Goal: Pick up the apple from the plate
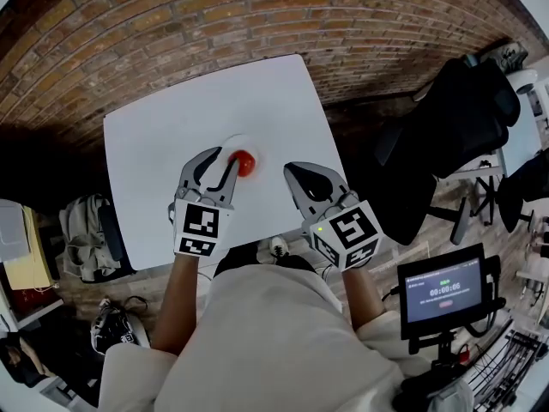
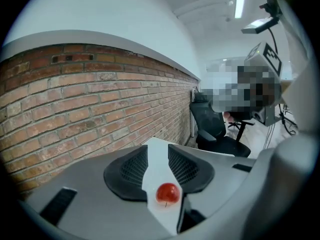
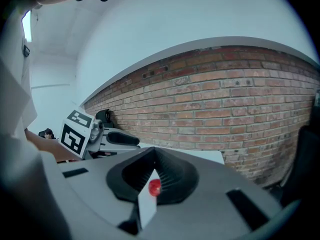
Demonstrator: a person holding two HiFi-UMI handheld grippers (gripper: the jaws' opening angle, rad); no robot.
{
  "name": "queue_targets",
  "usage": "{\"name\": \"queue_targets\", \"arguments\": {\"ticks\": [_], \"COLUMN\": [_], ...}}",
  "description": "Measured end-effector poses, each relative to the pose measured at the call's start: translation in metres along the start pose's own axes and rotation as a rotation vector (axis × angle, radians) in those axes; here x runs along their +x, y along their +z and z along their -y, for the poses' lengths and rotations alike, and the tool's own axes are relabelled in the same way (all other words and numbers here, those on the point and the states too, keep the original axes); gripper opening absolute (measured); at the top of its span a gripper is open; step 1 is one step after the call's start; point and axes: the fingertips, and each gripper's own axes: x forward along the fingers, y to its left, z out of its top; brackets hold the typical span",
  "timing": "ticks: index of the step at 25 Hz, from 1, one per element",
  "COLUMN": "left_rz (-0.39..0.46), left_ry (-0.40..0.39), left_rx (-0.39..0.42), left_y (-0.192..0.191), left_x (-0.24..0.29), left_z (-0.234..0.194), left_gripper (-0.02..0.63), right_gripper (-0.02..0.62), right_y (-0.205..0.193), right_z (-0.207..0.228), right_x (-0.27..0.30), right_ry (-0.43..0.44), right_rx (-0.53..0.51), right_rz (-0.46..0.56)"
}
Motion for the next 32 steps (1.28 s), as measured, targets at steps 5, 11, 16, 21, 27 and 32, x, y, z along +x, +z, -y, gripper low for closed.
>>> {"name": "queue_targets", "arguments": {"ticks": [5, 11, 16, 21, 27, 32], "left_rz": [-0.013, -0.058, -0.083, -0.129, -0.177, -0.207], "left_ry": [-0.026, -0.074, -0.119, -0.164, -0.234, -0.262], "left_rx": [0.001, -0.002, -0.012, -0.015, -0.007, -0.009], "left_y": [-0.006, -0.024, -0.036, -0.051, -0.066, -0.079], "left_x": [0.006, 0.017, 0.027, 0.035, 0.044, 0.051], "left_z": [0.0, -0.001, 0.003, 0.009, 0.018, 0.02], "left_gripper": [0.114, 0.138, 0.155, 0.184, 0.236, 0.236], "right_gripper": [0.002, 0.002, 0.002, 0.002, 0.002, 0.002], "right_y": [-0.002, -0.01, -0.015, -0.018, -0.02, -0.023], "right_z": [0.002, 0.004, 0.006, 0.007, 0.008, 0.01], "right_x": [0.003, 0.008, 0.013, 0.016, 0.021, 0.025], "right_ry": [-0.015, -0.038, -0.055, -0.062, -0.066, -0.073], "right_rx": [0.012, 0.03, 0.047, 0.06, 0.069, 0.077], "right_rz": [-0.006, -0.027, -0.044, -0.059, -0.069, -0.08]}}
